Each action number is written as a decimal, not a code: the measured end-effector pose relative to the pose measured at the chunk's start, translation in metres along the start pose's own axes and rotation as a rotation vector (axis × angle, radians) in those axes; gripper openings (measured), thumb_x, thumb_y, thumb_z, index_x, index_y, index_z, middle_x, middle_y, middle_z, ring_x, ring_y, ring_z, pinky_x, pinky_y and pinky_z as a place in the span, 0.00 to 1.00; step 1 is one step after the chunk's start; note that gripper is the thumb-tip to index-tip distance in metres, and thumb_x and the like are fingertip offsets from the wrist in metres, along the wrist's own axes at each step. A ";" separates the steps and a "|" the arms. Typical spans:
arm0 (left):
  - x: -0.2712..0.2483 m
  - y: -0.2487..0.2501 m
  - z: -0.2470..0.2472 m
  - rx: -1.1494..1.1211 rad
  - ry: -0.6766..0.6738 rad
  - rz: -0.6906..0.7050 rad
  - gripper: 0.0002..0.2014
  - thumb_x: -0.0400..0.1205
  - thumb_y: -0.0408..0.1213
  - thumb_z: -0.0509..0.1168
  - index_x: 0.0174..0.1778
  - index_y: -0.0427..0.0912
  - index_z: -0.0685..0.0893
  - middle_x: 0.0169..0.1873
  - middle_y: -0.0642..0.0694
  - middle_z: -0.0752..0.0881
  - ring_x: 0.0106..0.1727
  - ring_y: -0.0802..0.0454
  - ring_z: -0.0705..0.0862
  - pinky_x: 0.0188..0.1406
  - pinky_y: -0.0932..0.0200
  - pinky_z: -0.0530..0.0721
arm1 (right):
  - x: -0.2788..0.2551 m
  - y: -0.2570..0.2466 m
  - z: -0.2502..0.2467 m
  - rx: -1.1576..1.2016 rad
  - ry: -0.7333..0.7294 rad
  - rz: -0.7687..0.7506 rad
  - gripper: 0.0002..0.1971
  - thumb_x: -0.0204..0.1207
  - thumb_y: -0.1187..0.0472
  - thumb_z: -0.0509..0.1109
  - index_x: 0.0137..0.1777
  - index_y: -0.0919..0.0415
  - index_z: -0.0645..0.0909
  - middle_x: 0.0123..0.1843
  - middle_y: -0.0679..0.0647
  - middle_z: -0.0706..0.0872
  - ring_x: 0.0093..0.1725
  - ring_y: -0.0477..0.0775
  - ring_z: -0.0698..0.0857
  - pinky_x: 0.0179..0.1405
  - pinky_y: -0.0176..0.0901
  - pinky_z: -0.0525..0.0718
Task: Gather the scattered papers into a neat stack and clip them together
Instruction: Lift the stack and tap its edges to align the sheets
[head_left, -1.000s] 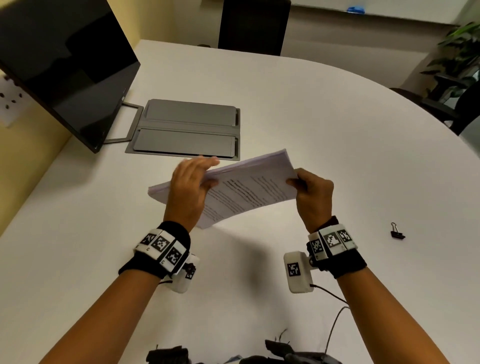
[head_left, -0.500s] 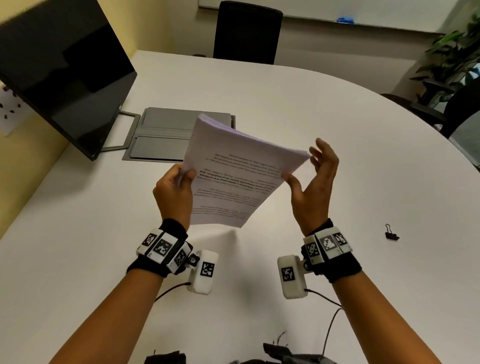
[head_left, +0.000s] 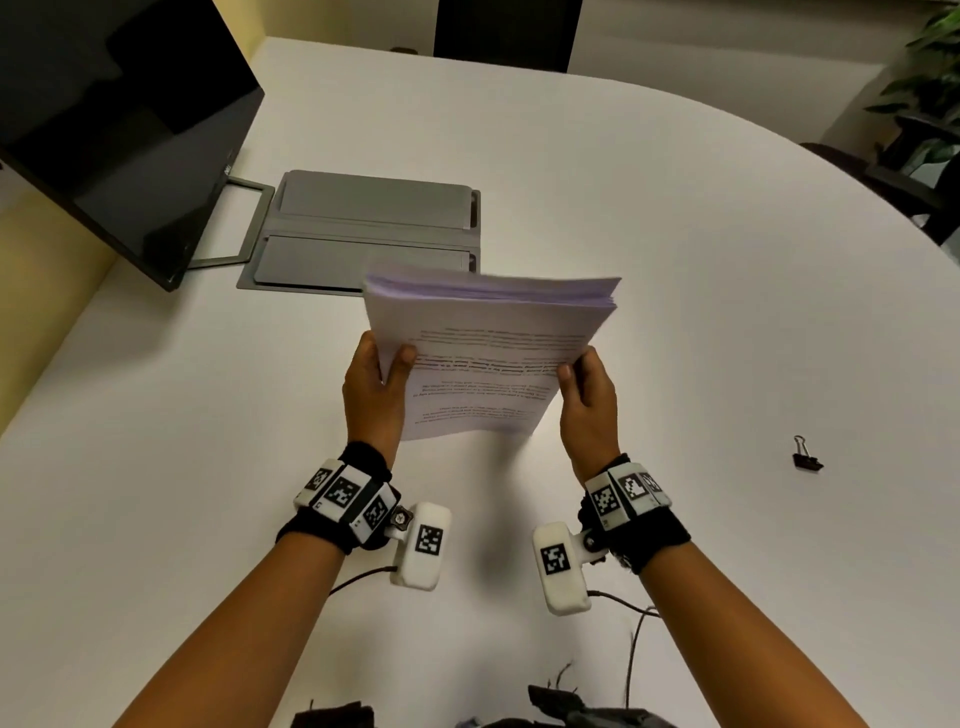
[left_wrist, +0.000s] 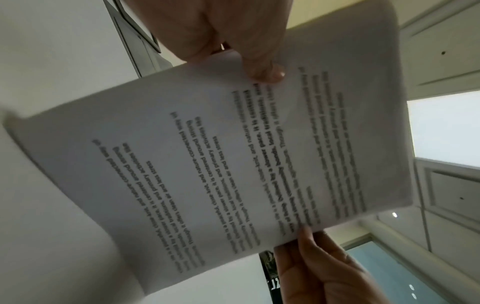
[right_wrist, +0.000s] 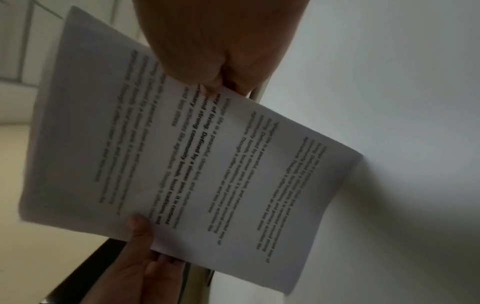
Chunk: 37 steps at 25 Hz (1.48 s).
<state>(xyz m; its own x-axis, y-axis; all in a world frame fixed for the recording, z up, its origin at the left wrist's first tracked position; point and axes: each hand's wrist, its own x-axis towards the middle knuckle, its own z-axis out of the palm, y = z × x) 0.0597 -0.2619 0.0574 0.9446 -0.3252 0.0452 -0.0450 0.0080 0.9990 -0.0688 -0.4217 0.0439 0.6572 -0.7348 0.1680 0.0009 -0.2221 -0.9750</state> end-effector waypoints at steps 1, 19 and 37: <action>-0.002 -0.004 0.000 -0.025 -0.006 -0.007 0.10 0.78 0.45 0.63 0.54 0.55 0.74 0.50 0.53 0.85 0.51 0.51 0.85 0.50 0.55 0.86 | -0.002 0.005 0.000 -0.024 -0.005 0.005 0.08 0.78 0.66 0.54 0.50 0.69 0.73 0.45 0.50 0.82 0.46 0.47 0.77 0.48 0.41 0.77; -0.008 -0.022 -0.007 0.039 -0.008 -0.050 0.14 0.77 0.45 0.61 0.57 0.48 0.79 0.51 0.47 0.85 0.48 0.54 0.84 0.44 0.66 0.83 | -0.008 0.013 0.003 -0.112 0.036 0.038 0.09 0.79 0.74 0.60 0.52 0.66 0.80 0.44 0.47 0.84 0.41 0.29 0.79 0.45 0.24 0.77; 0.000 0.062 -0.025 0.727 0.213 0.523 0.31 0.80 0.47 0.64 0.77 0.50 0.60 0.82 0.44 0.57 0.83 0.43 0.48 0.80 0.44 0.40 | 0.009 -0.051 -0.004 -0.444 -0.093 -0.351 0.11 0.69 0.77 0.64 0.40 0.67 0.88 0.31 0.54 0.87 0.30 0.50 0.78 0.27 0.24 0.73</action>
<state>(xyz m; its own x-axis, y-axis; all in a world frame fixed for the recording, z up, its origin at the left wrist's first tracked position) 0.0656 -0.2375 0.1191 0.7830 -0.2661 0.5622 -0.6085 -0.5149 0.6038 -0.0656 -0.4197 0.0962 0.7383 -0.5135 0.4374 -0.0724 -0.7050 -0.7055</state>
